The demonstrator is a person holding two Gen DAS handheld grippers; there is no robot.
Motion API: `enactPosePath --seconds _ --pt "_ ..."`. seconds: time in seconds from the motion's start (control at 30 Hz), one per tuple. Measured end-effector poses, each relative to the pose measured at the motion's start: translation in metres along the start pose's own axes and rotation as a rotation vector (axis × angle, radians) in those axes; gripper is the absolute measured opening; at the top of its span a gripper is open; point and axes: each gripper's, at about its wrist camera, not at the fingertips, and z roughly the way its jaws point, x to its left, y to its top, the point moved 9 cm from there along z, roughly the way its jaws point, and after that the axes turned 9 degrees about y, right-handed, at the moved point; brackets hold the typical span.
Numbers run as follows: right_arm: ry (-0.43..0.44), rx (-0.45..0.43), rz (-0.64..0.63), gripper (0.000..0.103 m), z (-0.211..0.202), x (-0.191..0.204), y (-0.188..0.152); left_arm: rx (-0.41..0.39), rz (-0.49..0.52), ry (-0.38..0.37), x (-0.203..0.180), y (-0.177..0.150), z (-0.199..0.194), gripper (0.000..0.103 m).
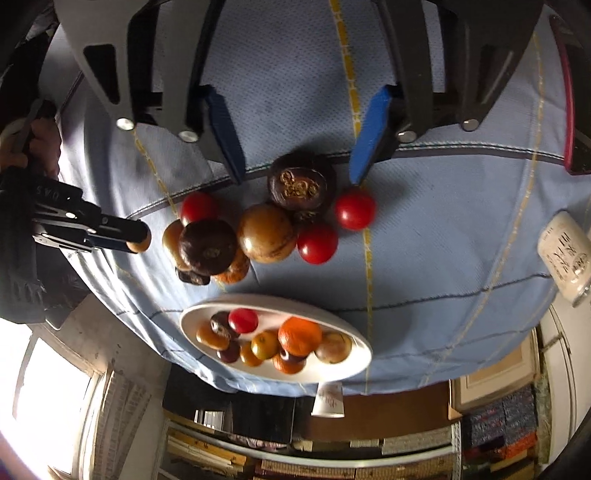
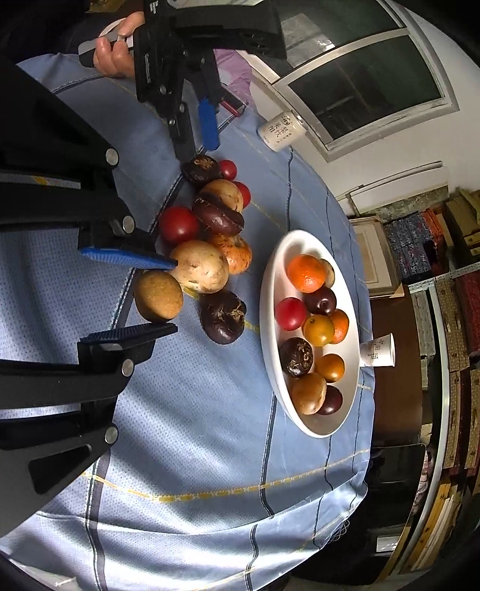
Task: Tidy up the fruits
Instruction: 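Grasp a small brown round fruit with the right tool while the left tool grasps the carved dark fruit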
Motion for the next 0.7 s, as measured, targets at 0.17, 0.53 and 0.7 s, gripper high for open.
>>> enactPosePath --seconds 0.17,0.53,0.7 --pt "0.001 0.0 0.0 0.029 0.0 0.0 0.0 0.027 -0.015 -0.007 -0.001 0.0 0.007 0.049" --pt "0.009 -0.012 0.0 0.029 -0.004 0.003 0.0 0.061 -0.031 0.015 -0.001 0.006 0.02 0.047" --pt "0.012 -0.015 -0.001 0.029 -0.005 0.004 0.0 0.066 -0.034 0.02 0.0 0.007 0.022 0.045"
